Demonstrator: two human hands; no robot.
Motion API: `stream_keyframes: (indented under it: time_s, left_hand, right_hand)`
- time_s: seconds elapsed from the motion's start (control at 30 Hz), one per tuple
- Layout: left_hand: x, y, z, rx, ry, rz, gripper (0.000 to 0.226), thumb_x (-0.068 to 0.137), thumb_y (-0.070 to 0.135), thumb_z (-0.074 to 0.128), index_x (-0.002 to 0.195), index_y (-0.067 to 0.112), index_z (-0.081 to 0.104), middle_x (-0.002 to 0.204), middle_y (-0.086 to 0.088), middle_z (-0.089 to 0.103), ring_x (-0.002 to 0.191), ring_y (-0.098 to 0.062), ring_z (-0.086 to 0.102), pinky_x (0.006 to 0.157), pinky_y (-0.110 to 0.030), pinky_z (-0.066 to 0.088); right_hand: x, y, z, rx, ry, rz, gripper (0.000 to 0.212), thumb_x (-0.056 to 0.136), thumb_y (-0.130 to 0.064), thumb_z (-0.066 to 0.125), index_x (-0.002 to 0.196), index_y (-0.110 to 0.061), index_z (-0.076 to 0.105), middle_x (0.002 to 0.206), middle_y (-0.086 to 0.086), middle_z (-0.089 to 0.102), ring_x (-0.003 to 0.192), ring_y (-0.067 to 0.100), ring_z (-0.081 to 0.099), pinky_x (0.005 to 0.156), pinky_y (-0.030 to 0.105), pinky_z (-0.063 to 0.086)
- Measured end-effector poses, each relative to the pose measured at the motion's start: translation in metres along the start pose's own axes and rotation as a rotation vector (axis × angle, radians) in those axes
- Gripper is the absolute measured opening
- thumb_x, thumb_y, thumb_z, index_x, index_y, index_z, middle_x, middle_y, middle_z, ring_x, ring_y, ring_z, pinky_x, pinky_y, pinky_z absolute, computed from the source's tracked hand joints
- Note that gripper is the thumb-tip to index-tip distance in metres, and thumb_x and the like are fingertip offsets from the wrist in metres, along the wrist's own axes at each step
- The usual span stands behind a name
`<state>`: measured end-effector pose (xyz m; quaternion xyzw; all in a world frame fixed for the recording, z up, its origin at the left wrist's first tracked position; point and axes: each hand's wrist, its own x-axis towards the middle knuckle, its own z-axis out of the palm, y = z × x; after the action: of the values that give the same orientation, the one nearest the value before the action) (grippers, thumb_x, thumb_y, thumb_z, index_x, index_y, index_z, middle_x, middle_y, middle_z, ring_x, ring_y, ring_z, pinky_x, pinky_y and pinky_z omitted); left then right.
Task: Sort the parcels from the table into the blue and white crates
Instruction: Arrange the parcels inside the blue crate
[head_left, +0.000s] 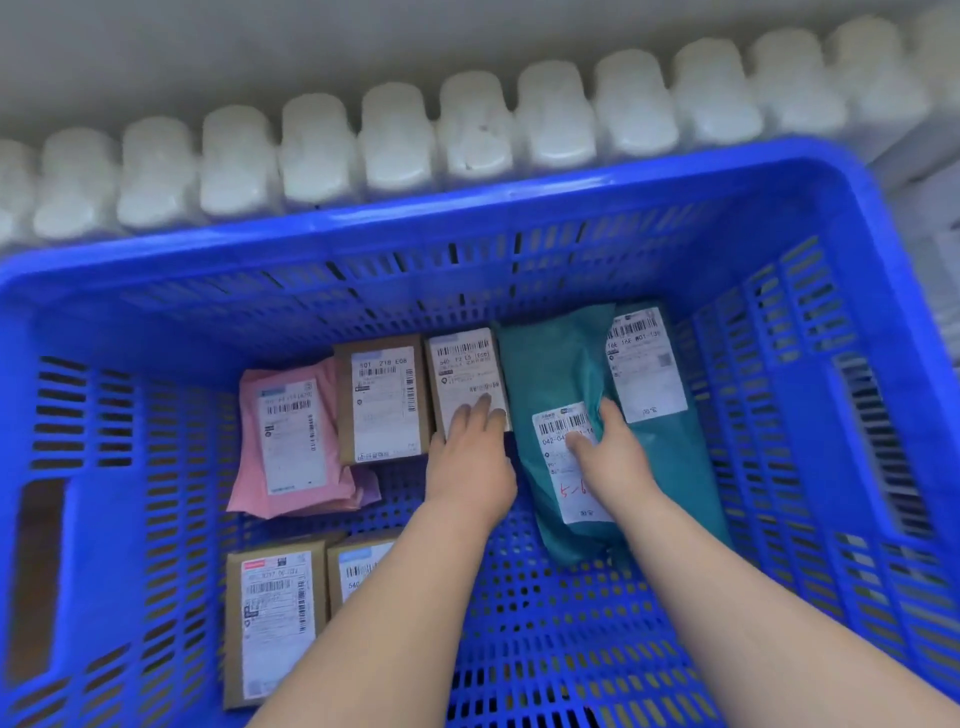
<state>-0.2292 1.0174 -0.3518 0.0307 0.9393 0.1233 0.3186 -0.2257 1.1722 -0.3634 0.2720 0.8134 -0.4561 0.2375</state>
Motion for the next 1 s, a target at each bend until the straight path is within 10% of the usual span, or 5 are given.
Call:
stream_keyframes:
  time_s: [0.33,0.6,0.73,1.0]
  left_hand:
    - [0.009,0.007,0.003,0.116,0.166,0.086,0.062,0.092,0.016,0.05,0.151,0.014,0.03,0.159,-0.009,0.026,0.145,-0.03,0.024,0.118,-0.046,0.019]
    - [0.02,0.014,0.0,0.525,-0.012,0.228,0.07,0.099,0.027,0.042,0.159,0.018,0.007,0.167,-0.009,0.002,0.152,-0.032,-0.008,0.116,-0.064,-0.012]
    - [0.019,0.018,0.001,0.535,0.026,0.269,0.072,0.099,0.026,0.042,0.159,0.023,0.001,0.166,-0.011,-0.005,0.152,-0.033,-0.01,0.116,-0.064,-0.011]
    - [0.029,0.042,0.008,0.594,-0.043,0.318,0.071,0.101,0.032,0.04,0.158,0.036,-0.002,0.165,-0.009,-0.017,0.151,-0.038,-0.012,0.117,-0.063,-0.013]
  right_hand:
    - [0.034,-0.003,-0.004,-0.195,-0.128,0.113,0.03,0.104,-0.022,0.043,0.131,-0.014,0.054,0.125,0.013,0.062,0.106,0.031,0.054,0.083,0.03,0.038]
    - [0.016,-0.003,-0.01,-0.697,0.052,-0.329,0.066,0.097,-0.024,0.054,0.155,-0.019,0.021,0.143,0.011,0.039,0.124,0.032,0.044,0.092,0.042,0.045]
    - [0.024,0.008,-0.02,-0.662,0.041,-0.238,0.067,0.101,-0.039,0.045,0.157,-0.025,0.012,0.154,0.003,0.038,0.129,0.032,0.047,0.103,0.041,0.04]
    - [0.029,0.024,-0.033,-0.754,0.062,-0.248,0.044,0.105,-0.041,0.029,0.144,-0.031,0.047,0.164,-0.004,0.018,0.151,0.014,0.012,0.119,0.033,0.018]
